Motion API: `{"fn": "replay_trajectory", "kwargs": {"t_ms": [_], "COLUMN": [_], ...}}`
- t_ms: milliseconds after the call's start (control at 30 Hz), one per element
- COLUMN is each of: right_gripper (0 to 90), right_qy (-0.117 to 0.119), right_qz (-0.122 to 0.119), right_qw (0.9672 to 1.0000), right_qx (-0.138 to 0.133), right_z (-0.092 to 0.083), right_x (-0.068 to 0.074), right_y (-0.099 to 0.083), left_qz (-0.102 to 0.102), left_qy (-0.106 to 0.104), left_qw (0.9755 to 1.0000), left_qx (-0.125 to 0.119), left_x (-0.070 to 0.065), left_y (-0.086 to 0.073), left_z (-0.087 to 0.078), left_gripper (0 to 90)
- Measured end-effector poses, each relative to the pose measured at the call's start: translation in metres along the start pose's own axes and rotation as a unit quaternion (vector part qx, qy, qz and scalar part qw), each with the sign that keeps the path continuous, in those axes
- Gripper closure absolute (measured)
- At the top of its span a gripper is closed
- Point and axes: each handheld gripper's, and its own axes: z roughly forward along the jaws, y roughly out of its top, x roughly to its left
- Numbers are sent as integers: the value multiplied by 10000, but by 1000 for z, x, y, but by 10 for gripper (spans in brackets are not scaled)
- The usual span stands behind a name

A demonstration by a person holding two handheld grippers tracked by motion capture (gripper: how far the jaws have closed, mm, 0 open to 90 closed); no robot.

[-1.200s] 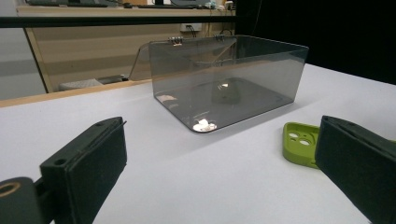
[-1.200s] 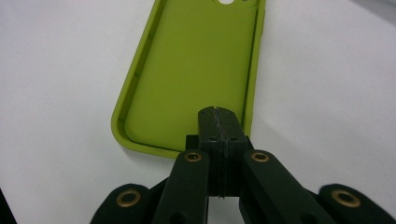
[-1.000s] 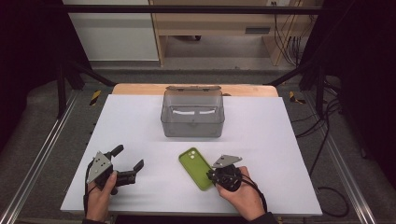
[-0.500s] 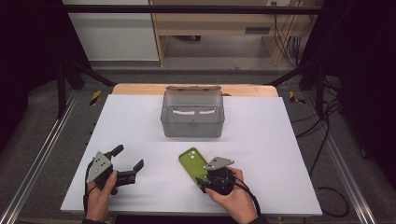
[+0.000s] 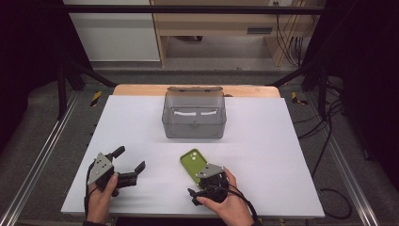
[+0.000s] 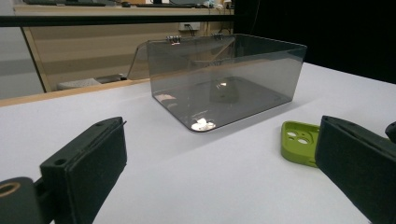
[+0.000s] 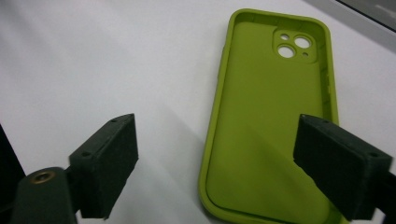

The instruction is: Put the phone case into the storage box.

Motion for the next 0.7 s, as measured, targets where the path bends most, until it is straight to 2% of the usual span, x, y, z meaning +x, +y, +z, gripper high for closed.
{"fn": "replay_trajectory", "kwargs": {"t_ms": [133, 367, 400, 433, 500, 567, 700], "right_gripper": [124, 374, 374, 456, 483, 583, 664], "right_qy": [-49, -83, -83, -52, -52, -55, -85], "right_qz": [-9, -120, -120, -146, -146, -117, -130], "right_qw": [10000, 9997, 9997, 9995, 9995, 9994, 9994], "right_qx": [24, 208, 208, 260, 282, 312, 306], "right_z": [1, 2, 2, 2, 2, 2, 1], "right_x": [3, 9, 9, 9, 9, 9, 8], "right_y": [0, -1, -1, -2, -3, -4, -4], "left_qz": [4, 10, 11, 12, 14, 15, 18], "left_qy": [-7, -10, -14, -16, -17, -16, -19], "left_qw": [10000, 10000, 10000, 10000, 10000, 10000, 10000], "left_qx": [2, 12, 13, 14, 16, 19, 23], "left_x": [0, -1, -1, -1, -1, -1, -1], "left_y": [0, 0, 0, 0, 0, 0, 0], "left_z": [0, 0, 1, 1, 1, 1, 1], "left_gripper": [21, 21, 21, 21, 21, 21, 21]}}
